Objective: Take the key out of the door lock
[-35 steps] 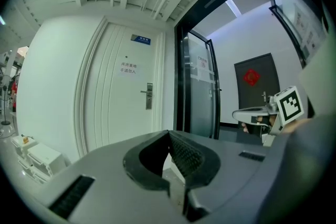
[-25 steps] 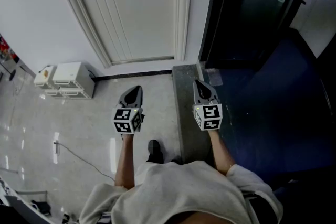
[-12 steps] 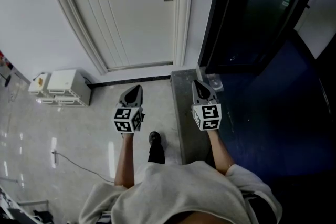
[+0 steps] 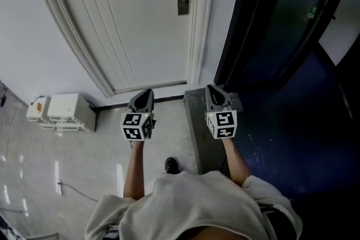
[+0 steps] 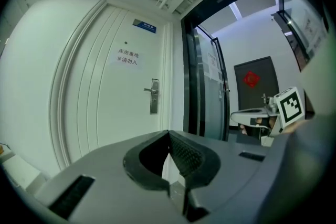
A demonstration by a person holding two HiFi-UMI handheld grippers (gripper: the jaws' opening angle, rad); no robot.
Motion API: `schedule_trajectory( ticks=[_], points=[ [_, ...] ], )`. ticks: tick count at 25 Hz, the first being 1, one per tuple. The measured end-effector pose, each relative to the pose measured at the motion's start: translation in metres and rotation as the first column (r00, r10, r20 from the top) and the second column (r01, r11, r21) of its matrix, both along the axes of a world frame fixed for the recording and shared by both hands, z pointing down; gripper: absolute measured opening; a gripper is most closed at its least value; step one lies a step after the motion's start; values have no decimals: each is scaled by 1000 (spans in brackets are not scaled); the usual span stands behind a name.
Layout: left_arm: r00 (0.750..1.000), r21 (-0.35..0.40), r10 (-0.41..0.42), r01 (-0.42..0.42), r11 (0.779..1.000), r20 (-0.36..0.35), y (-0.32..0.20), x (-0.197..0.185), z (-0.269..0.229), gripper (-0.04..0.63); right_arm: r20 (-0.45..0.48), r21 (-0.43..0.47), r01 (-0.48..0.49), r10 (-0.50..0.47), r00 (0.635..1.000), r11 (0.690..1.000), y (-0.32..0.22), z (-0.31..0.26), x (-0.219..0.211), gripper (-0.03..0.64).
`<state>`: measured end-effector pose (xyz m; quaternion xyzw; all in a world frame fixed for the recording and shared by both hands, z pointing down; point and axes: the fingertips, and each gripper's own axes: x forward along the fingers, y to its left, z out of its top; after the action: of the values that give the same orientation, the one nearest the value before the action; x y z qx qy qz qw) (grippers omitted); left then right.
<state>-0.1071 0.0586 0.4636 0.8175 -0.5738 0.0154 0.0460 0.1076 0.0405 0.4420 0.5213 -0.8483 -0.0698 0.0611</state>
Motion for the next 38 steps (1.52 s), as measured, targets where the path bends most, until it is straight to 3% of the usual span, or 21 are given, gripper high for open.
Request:
schedule_trajectory(
  ticks=[9,18,31,38],
  points=[
    [1000,0,30,-30,1000,-3,-105,-51,-4,18,-9,20,-49,49,999,999,-104,-13,-42,23],
    [998,1,61,-61,998,2,-174,-79,-1,18,-13,13,-79,79,997,997,-165,-4,-68,23],
    [996,-53,89,-90,995,-9,-239,-76,23,18,-34,-48,-97,96,995,994,-225,23,-67,23],
    [997,-67,83,-83,994,-2,-298,-70,33,18,-30,-41,-73,72,997,996,-288,27,-68,23]
  ],
)
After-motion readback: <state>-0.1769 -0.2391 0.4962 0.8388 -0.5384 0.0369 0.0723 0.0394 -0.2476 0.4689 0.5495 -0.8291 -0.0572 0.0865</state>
